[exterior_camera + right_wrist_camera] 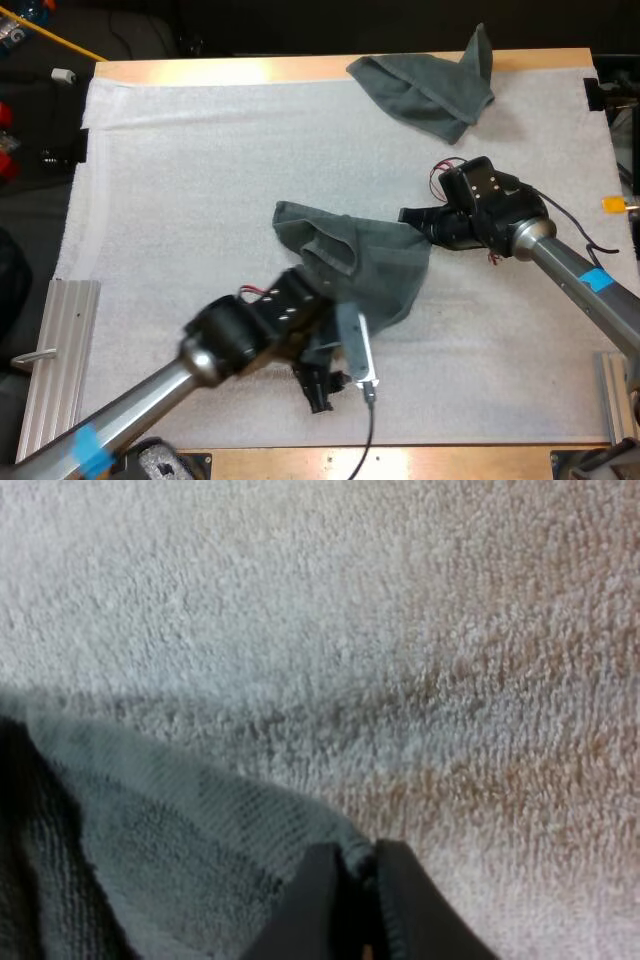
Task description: Pick towel from pile, fold and stack
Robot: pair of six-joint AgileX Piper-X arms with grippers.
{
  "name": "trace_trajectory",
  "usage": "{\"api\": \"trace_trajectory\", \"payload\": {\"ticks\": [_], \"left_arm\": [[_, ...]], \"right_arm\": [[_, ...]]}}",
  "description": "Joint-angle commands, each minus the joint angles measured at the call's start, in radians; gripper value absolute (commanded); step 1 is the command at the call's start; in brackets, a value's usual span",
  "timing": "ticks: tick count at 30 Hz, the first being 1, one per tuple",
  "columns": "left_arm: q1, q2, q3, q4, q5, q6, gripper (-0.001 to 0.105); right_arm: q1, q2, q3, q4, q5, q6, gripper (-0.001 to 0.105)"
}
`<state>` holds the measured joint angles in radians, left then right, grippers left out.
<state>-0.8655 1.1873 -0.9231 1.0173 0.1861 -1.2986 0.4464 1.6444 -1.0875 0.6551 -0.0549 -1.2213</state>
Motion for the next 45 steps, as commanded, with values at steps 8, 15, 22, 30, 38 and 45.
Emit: {"api": "trace_trajectory", "payload": {"ticks": [8, 15, 22, 30, 38, 45], "left_arm": [[-0.007, 0.197, -0.005, -0.057, -0.185, -0.013, 0.069], [-0.007, 0.339, -0.005, -0.112, -0.186, -0.013, 0.069], [-0.007, 0.400, -0.005, -0.150, -0.237, -0.030, 0.069], [-0.007, 0.449, -0.005, -0.152, -0.288, -0.066, 0.047], [-0.007, 0.450, -0.005, -0.152, -0.288, -0.066, 0.020], [-0.007, 0.443, -0.005, -0.152, -0.280, -0.104, 0.000]], "right_arm": [[0.000, -0.011, 0.000, 0.030, 0.013, -0.039, 0.000], [0.000, -0.011, 0.000, 0.032, 0.013, -0.039, 0.000], [0.000, -0.011, 0.000, 0.032, 0.013, -0.039, 0.000], [0.000, -0.011, 0.000, 0.036, 0.013, -0.039, 0.000], [0.000, -0.011, 0.000, 0.040, 0.013, -0.039, 0.000], [0.000, -0.011, 0.000, 0.077, 0.013, -0.043, 0.000]]}}
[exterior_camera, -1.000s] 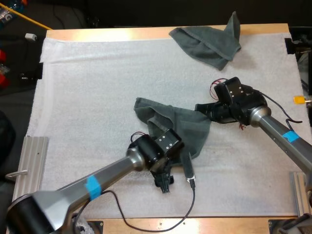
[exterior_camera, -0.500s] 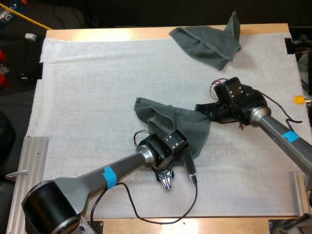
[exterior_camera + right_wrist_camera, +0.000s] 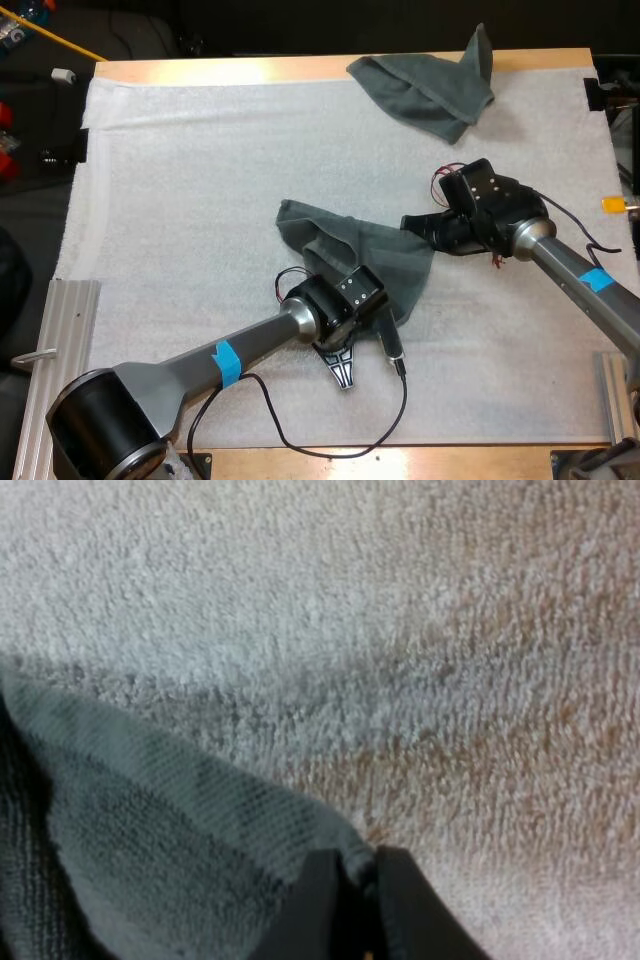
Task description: Pick towel from pile, fold and stack
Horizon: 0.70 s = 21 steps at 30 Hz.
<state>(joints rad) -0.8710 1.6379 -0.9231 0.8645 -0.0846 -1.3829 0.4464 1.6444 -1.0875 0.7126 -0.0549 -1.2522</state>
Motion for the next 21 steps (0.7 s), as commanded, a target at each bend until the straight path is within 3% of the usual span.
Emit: {"api": "trace_trajectory", "payload": {"ticks": [1, 5, 10, 15, 21], "left_arm": [[-0.002, -0.013, -0.005, 0.001, -0.009, -0.026, 0.000], [-0.002, -0.082, -0.005, 0.038, -0.009, -0.035, 0.000], [-0.002, -0.244, -0.005, 0.106, -0.012, -0.035, 0.000], [-0.002, -0.465, -0.005, 0.198, -0.017, -0.035, 0.000], [-0.002, -0.681, -0.085, 0.234, -0.017, -0.035, 0.000]], "right_arm": [[0.000, -0.011, 0.000, 0.027, 0.013, -0.029, 0.000], [0.000, -0.021, 0.000, 0.044, -0.013, -0.165, 0.000], [0.000, -0.106, 0.000, 0.089, 0.014, -0.165, 0.000], [0.000, -0.278, 0.000, 0.202, 0.171, -0.161, 0.000], [0.032, -0.472, 0.000, 0.292, 0.149, -0.118, 0.000]]}}
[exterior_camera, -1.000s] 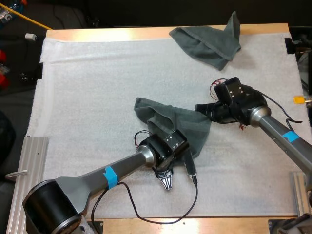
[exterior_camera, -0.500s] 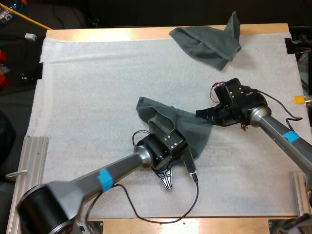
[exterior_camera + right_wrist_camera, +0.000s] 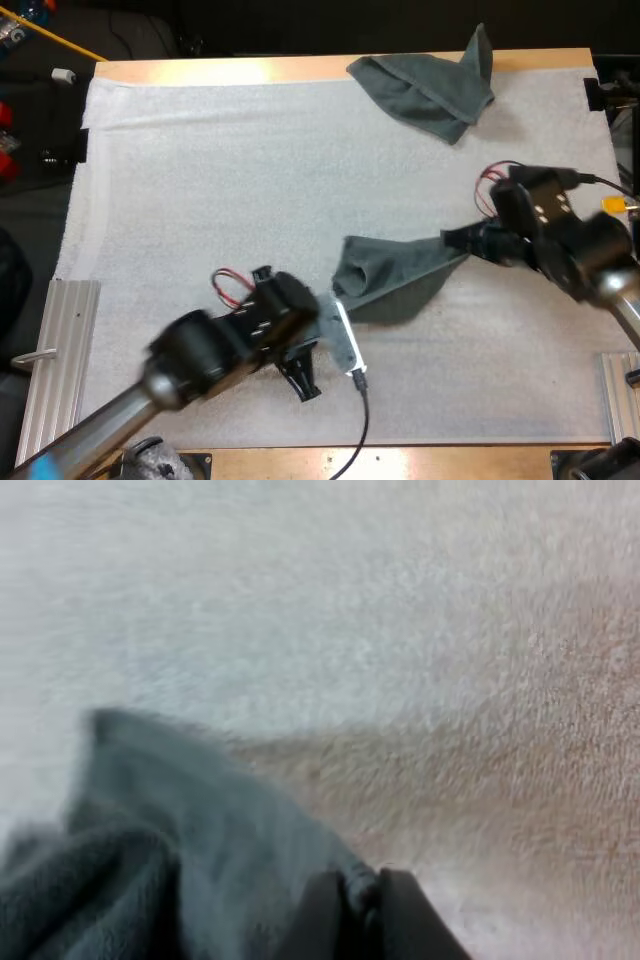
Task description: Pick towel from pile, fold and stack
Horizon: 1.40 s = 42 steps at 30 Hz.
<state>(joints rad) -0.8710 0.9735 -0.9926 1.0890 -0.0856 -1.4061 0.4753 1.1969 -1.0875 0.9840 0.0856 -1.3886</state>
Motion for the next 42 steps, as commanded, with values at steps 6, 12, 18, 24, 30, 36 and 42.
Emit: {"api": "trace_trajectory", "payload": {"ticks": [6, 12, 18, 24, 30, 36, 42], "left_arm": [[-0.002, -0.065, -0.163, 0.070, -0.003, -0.011, 0.000], [-0.002, -0.065, -0.257, 0.208, -0.007, -0.011, 0.000], [-0.002, -0.065, -0.296, 0.312, 0.001, -0.011, 0.000], [-0.002, -0.062, -0.268, 0.307, 0.029, -0.011, 0.000], [0.041, -0.051, -0.098, 0.093, -0.001, -0.009, 0.000], [0.207, 0.025, -0.011, -0.080, 0.033, 0.043, 0.000], [0.354, 0.187, 0.001, -0.225, 0.099, 0.096, 0.000]], "right_arm": [[0.125, -0.164, -0.017, 0.068, 0.005, 0.148, 0.000], [0.251, -0.236, -0.099, 0.180, 0.104, 0.252, 0.000], [0.345, -0.242, -0.186, 0.310, 0.148, 0.334, 0.000], [0.394, -0.227, -0.163, 0.391, 0.204, 0.384, 0.000], [0.362, -0.112, -0.051, 0.211, 0.226, 0.384, 0.000], [0.241, 0.069, -0.038, -0.017, 0.162, 0.380, 0.000], [0.135, 0.232, -0.038, -0.215, 0.100, 0.375, 0.000]]}}
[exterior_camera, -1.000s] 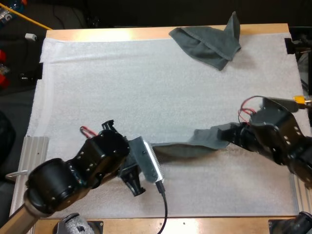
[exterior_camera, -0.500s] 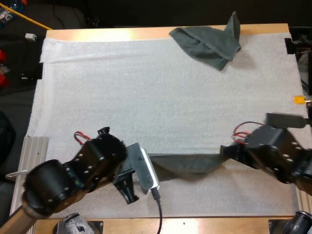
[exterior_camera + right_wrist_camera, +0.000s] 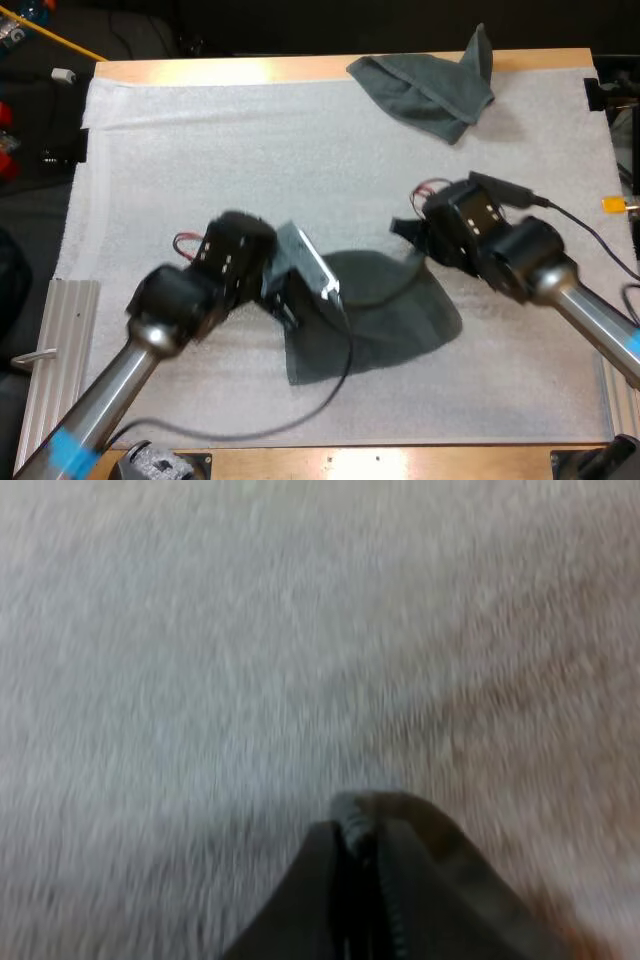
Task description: Pick towel from pile, fold and stack
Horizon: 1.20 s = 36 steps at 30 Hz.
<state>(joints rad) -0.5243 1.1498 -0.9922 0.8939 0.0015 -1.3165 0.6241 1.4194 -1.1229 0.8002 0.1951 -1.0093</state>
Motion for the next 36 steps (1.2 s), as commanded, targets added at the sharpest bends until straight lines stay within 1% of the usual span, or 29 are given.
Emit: {"api": "trace_trajectory", "payload": {"ticks": [1, 3, 6, 10, 12, 14, 16, 18, 20, 25, 28, 31, 32, 34, 35, 36], "left_arm": [[0.025, 0.030, 0.001, -0.050, 0.012, 0.006, 0.000], [0.061, 0.086, 0.001, -0.111, 0.019, 0.006, 0.000], [0.094, 0.152, 0.001, -0.166, 0.025, 0.006, 0.000], [0.106, 0.214, 0.001, -0.211, 0.022, 0.006, 0.000], [0.106, 0.245, 0.001, -0.233, 0.000, 0.006, 0.000], [0.106, 0.268, 0.001, -0.250, -0.002, 0.003, 0.000], [0.106, 0.289, 0.001, -0.262, -0.034, -0.002, 0.000], [0.106, 0.310, 0.001, -0.268, -0.102, -0.002, 0.000], [0.106, 0.324, 0.001, -0.271, -0.149, -0.002, 0.000], [0.106, 0.337, 0.001, -0.295, -0.155, -0.002, 0.000], [0.108, 0.337, 0.001, -0.316, -0.187, -0.010, 0.000], [0.125, 0.337, 0.001, -0.319, -0.187, -0.053, 0.000], [0.134, 0.337, -0.001, -0.320, -0.183, -0.068, 0.002], [0.154, 0.337, -0.003, -0.321, -0.177, -0.095, 0.011], [0.167, 0.337, -0.005, -0.321, -0.173, -0.100, 0.017], [0.180, 0.337, -0.006, -0.320, -0.164, -0.106, 0.027]], "right_arm": [[-0.027, 0.029, -0.003, -0.049, -0.014, -0.004, 0.000], [-0.059, 0.074, -0.003, -0.100, -0.032, -0.004, 0.000], [-0.095, 0.125, -0.003, -0.171, -0.071, -0.004, 0.000], [-0.138, 0.180, -0.003, -0.251, -0.152, -0.004, 0.000], [-0.156, 0.208, -0.003, -0.289, -0.165, -0.002, 0.000], [-0.168, 0.226, -0.003, -0.320, -0.177, 0.001, 0.000], [-0.179, 0.243, -0.003, -0.349, -0.184, 0.000, 0.000], [-0.186, 0.257, -0.003, -0.383, -0.195, 0.000, 0.000], [-0.189, 0.267, -0.003, -0.421, -0.195, 0.000, 0.000], [-0.189, 0.291, -0.003, -0.501, -0.214, 0.003, 0.000], [-0.189, 0.292, -0.003, -0.545, -0.214, 0.003, 0.000], [-0.190, 0.292, -0.003, -0.610, -0.230, 0.003, 0.000], [-0.190, 0.292, -0.003, -0.628, -0.238, 0.003, 0.001], [-0.190, 0.292, -0.003, -0.669, -0.252, 0.003, 0.010], [-0.190, 0.292, -0.003, -0.684, -0.258, 0.003, 0.018], [-0.190, 0.292, -0.003, -0.705, -0.265, 0.003, 0.029]]}}
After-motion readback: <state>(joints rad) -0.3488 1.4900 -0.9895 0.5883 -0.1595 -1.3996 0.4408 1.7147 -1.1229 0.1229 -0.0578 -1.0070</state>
